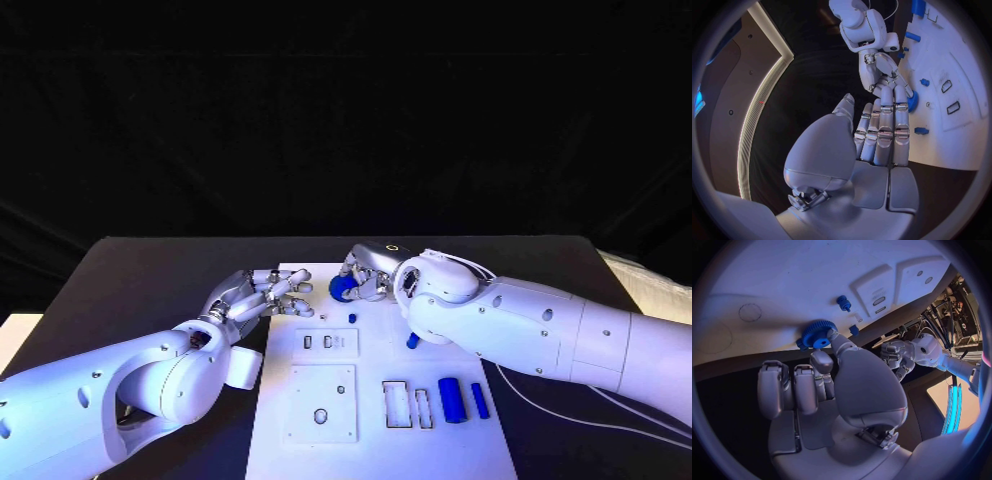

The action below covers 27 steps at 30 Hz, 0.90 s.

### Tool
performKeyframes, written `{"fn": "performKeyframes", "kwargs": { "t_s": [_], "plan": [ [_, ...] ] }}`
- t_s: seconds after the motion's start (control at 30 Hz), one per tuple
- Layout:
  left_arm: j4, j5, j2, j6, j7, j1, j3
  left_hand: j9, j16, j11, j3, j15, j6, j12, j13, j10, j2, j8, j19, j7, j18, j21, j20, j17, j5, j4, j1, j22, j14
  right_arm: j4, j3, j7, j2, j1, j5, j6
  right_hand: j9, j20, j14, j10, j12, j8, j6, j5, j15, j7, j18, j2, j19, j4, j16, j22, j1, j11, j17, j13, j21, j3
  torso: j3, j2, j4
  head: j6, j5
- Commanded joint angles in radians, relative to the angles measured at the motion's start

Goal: Assemble the parts on the task board

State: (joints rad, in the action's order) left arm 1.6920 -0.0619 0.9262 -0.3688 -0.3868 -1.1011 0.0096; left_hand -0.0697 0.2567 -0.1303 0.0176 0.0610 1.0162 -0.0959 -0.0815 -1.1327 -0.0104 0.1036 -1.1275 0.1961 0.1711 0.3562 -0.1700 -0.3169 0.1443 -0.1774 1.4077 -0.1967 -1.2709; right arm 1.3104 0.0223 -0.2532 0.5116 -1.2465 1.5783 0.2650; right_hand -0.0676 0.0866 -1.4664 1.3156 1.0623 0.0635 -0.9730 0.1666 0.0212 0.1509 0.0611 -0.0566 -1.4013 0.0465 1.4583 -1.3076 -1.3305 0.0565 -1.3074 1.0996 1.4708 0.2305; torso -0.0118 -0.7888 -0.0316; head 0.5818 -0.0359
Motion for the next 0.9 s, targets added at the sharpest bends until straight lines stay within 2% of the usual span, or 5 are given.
{"fn": "performKeyframes", "kwargs": {
  "t_s": [0.03, 0.13, 0.27, 0.6, 0.9],
  "plan": [
    [0.003, 0.004, -0.002, 0.020, -0.010, -0.001, 0.001, 0.000, 0.002, -0.003, -0.002, 0.005, 0.000, 0.006, -0.001, 0.001, -0.005, -0.007, -0.001, 0.002, 0.007, 0.006, 0.002, -0.001, -0.003, 0.005, 0.006, -0.001, 0.002, -0.007, 0.000, 0.000, -0.001, 0.001, 0.017, -0.008, 0.005, 0.009, -0.059, -0.002, -0.005, -0.005, 0.046, -0.001, -0.010, 0.006, -0.003, -0.025, 0.003, 0.004, -0.005, 0.001, 0.012, 0.008, -0.021, -0.002, -0.004, -0.021, -0.0005, 0.000, 0.0008, 0.001, 0.001],
    [0.003, 0.004, -0.003, 0.021, -0.010, -0.001, 0.001, 0.000, 0.002, -0.003, -0.002, 0.005, 0.000, 0.006, -0.001, 0.001, -0.005, -0.007, -0.001, 0.002, 0.007, 0.006, 0.002, -0.001, -0.003, 0.005, 0.006, -0.001, 0.002, -0.007, 0.000, 0.003, -0.001, 0.001, 0.015, -0.007, 0.010, 0.015, -0.058, -0.010, -0.014, -0.009, 0.162, 0.000, -0.015, 0.011, -0.002, -0.039, 0.006, 0.021, -0.005, 0.004, 0.038, 0.014, -0.020, -0.009, -0.006, -0.052, -0.0002, 0.000, 0.0005, 0.002, 0.001],
    [0.003, 0.004, -0.002, 0.021, -0.009, -0.001, 0.001, 0.000, 0.002, -0.003, -0.002, 0.005, 0.000, 0.006, -0.001, 0.001, -0.005, -0.007, -0.001, 0.002, 0.007, 0.006, 0.002, -0.001, -0.003, 0.005, 0.006, -0.001, 0.002, 0.004, 0.001, 0.007, 0.009, 0.001, 0.014, 0.017, 0.010, 0.019, -0.057, -0.014, -0.015, -0.009, 0.204, 0.003, -0.018, 0.014, -0.002, -0.043, 0.007, 0.034, -0.006, 0.005, 0.047, 0.017, -0.020, -0.010, -0.006, -0.075, -0.0002, 0.000, 0.0004, 0.001, 0.002],
    [0.002, 0.005, 0.003, 0.021, -0.009, -0.001, 0.001, 0.000, 0.002, -0.003, -0.002, 0.005, 0.000, 0.006, -0.001, 0.001, -0.005, -0.007, -0.001, 0.002, 0.007, 0.006, 0.002, -0.001, -0.003, 0.005, 0.006, -0.001, 0.002, 0.128, -0.007, 0.028, 0.146, -0.001, -0.045, 0.113, -0.004, 0.021, -0.058, -0.005, 0.004, 0.013, 0.075, 0.046, -0.018, 0.012, -0.002, -0.027, 0.004, 0.048, -0.006, 0.001, 0.030, 0.015, -0.021, 0.007, -0.004, -0.101, 0.0018, 0.002, 0.0067, -0.001, 0.002],
    [0.005, 0.005, 0.008, 0.023, -0.008, -0.001, 0.001, 0.000, 0.002, -0.003, -0.002, 0.005, 0.000, 0.006, -0.001, 0.001, -0.005, -0.007, -0.001, 0.002, 0.007, 0.006, 0.002, -0.001, -0.003, 0.005, 0.006, -0.001, 0.002, 0.207, -0.013, 0.099, 0.341, -0.014, -0.184, 0.112, -0.005, 0.017, -0.059, 0.006, 0.022, 0.017, 0.046, 0.065, -0.013, 0.005, -0.004, -0.018, 0.001, 0.049, -0.003, -0.005, 0.012, 0.009, -0.026, 0.022, -0.002, -0.110, 0.0091, 0.007, 0.0257, -0.002, 0.001]
  ]
}}
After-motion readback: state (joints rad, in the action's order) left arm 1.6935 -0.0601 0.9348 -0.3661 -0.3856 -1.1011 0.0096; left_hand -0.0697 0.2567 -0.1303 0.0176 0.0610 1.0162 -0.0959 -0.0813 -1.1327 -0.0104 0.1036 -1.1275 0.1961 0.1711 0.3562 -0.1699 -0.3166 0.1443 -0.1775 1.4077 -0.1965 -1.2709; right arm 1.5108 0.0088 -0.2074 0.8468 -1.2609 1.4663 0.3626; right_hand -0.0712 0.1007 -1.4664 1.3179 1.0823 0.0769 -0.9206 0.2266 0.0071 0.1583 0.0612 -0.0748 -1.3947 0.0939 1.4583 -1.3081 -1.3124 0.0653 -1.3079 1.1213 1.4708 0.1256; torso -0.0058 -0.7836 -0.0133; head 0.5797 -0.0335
